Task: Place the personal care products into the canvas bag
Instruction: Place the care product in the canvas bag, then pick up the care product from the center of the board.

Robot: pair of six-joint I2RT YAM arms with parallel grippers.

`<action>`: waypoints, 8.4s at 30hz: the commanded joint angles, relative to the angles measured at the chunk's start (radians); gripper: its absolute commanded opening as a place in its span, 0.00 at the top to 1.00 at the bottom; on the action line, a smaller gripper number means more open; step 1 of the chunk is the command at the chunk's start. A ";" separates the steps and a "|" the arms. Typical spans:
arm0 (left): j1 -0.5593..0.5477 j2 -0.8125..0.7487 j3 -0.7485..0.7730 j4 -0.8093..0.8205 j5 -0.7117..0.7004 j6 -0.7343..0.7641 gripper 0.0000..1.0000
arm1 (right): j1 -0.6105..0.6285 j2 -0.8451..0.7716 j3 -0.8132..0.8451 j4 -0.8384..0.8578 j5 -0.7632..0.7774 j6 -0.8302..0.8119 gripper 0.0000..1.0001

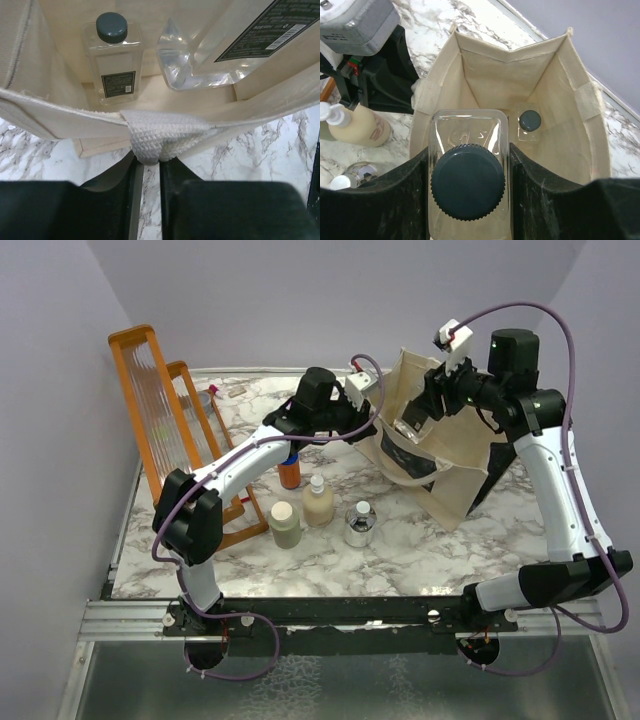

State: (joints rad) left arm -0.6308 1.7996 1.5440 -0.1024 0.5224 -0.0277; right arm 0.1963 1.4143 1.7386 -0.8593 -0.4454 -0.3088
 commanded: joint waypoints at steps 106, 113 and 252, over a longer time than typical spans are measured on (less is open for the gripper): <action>-0.004 -0.057 0.085 -0.178 0.045 0.123 1.00 | 0.072 0.276 -0.365 0.642 -0.029 -0.016 0.31; -0.004 -0.059 0.090 -0.177 0.045 0.121 1.00 | 0.072 0.248 -0.348 0.620 -0.003 -0.019 0.20; 0.378 -0.403 0.336 -0.409 -0.399 0.181 0.02 | 0.531 0.674 0.151 0.443 -0.231 -0.123 0.57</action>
State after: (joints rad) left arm -0.2565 1.4147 1.8931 -0.5266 0.0715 0.1379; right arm 0.7200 2.0830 1.8591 -0.4427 -0.6449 -0.4244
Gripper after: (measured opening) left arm 0.987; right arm 0.465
